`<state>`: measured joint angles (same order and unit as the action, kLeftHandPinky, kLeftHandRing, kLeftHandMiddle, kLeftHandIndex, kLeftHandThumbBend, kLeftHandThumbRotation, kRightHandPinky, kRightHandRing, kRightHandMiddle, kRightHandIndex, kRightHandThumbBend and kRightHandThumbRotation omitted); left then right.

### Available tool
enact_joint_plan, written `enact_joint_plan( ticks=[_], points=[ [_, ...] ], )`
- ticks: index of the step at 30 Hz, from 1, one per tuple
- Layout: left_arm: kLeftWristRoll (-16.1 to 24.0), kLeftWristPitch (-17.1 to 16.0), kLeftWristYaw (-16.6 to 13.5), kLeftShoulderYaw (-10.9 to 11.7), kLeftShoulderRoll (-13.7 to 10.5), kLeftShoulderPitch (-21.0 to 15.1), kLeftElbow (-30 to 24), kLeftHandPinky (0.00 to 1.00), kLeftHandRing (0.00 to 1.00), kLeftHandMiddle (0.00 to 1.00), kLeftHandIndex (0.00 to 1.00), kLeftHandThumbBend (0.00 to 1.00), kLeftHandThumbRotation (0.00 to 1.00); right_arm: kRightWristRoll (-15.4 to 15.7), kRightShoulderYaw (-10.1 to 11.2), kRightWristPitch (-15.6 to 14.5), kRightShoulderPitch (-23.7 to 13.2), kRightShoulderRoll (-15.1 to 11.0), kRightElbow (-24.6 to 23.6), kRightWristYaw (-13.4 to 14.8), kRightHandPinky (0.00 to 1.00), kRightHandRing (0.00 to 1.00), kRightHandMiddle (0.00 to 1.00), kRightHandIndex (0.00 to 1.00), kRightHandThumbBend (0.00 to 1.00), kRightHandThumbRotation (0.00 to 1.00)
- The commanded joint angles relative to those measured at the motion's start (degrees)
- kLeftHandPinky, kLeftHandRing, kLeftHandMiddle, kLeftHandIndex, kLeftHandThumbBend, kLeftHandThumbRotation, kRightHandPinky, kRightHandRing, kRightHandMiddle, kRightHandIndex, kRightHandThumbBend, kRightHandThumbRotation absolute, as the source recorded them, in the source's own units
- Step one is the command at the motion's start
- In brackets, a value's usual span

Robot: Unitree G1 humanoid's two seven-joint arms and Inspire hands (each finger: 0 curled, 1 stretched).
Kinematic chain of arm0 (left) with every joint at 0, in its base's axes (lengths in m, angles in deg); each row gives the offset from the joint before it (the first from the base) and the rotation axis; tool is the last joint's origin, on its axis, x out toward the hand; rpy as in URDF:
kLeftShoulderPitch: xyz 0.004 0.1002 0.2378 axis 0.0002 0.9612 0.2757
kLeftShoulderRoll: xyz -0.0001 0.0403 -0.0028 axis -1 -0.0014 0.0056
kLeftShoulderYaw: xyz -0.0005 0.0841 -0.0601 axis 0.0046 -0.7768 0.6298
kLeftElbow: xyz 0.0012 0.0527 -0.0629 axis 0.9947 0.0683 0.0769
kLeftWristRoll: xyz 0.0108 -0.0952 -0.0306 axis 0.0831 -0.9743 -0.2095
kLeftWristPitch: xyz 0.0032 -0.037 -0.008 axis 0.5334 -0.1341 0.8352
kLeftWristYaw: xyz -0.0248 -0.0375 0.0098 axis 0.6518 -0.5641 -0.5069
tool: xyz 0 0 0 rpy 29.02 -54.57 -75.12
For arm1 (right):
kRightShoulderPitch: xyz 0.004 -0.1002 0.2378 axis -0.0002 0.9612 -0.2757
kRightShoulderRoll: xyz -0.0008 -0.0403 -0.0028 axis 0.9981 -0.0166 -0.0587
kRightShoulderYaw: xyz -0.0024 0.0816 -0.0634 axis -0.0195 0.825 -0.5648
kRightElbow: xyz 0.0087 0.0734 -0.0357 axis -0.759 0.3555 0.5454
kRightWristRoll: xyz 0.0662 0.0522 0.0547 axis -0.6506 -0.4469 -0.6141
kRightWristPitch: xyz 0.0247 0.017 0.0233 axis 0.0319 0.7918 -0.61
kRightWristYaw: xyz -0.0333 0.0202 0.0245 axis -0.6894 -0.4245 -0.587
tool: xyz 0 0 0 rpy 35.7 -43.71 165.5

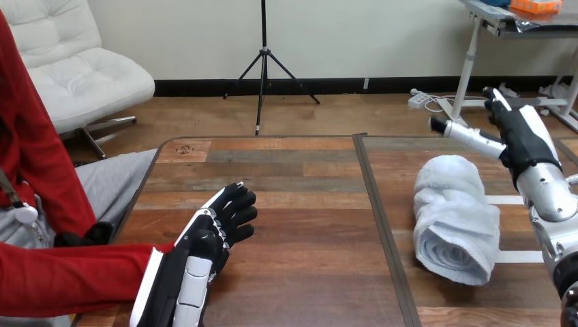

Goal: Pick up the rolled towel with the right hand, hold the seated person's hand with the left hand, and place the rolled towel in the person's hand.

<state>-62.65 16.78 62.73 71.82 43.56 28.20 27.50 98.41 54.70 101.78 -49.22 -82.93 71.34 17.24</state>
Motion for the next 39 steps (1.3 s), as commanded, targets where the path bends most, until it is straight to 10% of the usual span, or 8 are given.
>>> enact_joint_plan(
  ticks=[1, 39],
  points=[
    [-0.2, -1.2, 0.0, 0.8, 2.5, -2.8, -0.7, 0.81, 0.84, 0.85, 0.84, 0.71, 1.0, 0.9, -1.1, -1.3, -3.8, 0.2, 0.4, 2.2, 0.87, 1.0, 1.0, 1.0, 1.0, 0.45],
    [0.7, 0.0, -0.2, 0.9, 2.2, -3.5, -1.5, 0.77, 0.84, 0.83, 0.78, 0.75, 1.0, 5.3, -7.3, -8.2, 0.8, 2.3, 2.3, 1.2, 0.88, 1.0, 1.0, 1.0, 1.0, 0.4]
  ],
)
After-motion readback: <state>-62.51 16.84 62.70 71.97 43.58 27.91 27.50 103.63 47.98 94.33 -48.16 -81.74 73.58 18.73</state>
